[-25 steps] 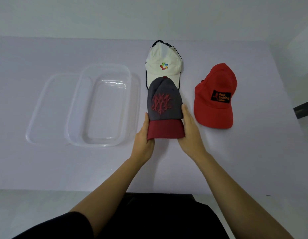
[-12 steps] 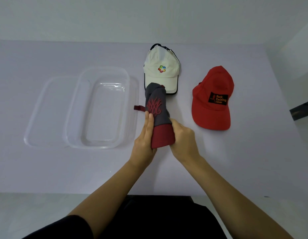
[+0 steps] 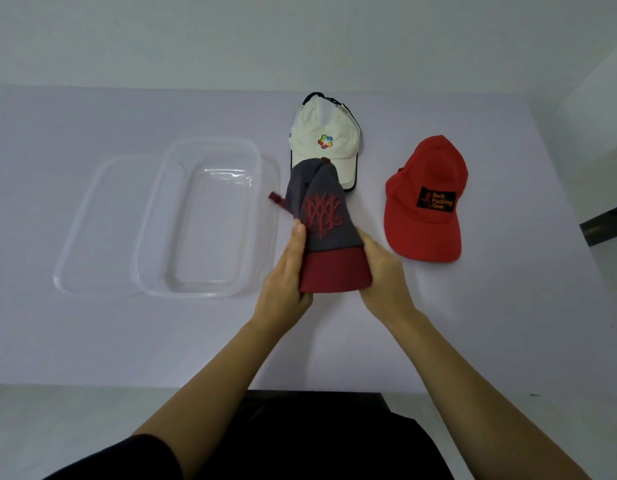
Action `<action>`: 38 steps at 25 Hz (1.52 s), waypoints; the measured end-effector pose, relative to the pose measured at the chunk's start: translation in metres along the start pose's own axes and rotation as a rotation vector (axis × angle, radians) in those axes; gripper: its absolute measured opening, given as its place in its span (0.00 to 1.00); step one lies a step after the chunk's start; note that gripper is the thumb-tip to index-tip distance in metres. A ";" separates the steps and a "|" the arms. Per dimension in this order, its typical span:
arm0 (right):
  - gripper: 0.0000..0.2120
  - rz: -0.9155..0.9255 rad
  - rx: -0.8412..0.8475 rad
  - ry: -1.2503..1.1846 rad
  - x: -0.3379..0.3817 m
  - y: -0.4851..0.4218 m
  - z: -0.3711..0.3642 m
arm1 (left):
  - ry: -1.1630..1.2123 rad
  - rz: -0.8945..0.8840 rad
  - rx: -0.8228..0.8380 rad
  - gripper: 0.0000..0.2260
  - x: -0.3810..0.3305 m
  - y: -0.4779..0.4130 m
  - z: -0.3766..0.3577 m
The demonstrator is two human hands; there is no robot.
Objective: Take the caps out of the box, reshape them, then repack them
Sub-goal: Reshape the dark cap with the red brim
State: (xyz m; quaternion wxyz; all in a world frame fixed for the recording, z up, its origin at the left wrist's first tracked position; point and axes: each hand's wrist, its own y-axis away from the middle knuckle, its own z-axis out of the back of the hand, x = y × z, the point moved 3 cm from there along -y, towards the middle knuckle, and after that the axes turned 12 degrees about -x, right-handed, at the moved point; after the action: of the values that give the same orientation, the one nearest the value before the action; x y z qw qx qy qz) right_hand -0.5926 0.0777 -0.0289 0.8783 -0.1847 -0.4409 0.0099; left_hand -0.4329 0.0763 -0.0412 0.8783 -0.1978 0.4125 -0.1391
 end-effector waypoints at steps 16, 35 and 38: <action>0.37 0.518 0.019 0.214 -0.021 0.015 0.008 | 0.500 0.566 0.169 0.22 0.022 -0.087 0.026; 0.26 -0.411 0.149 -0.477 -0.007 -0.038 0.008 | 0.498 0.448 0.505 0.07 -0.025 -0.115 0.011; 0.20 -0.498 0.171 -0.561 -0.011 -0.039 -0.005 | 0.592 0.514 0.490 0.06 -0.024 -0.108 -0.002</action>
State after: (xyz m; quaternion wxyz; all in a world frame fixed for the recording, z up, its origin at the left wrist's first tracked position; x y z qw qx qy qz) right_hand -0.6015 0.0380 -0.0273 0.7111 0.0120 -0.6932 -0.1166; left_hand -0.4578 -0.0099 0.0242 0.7497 0.1728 0.6360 -0.0607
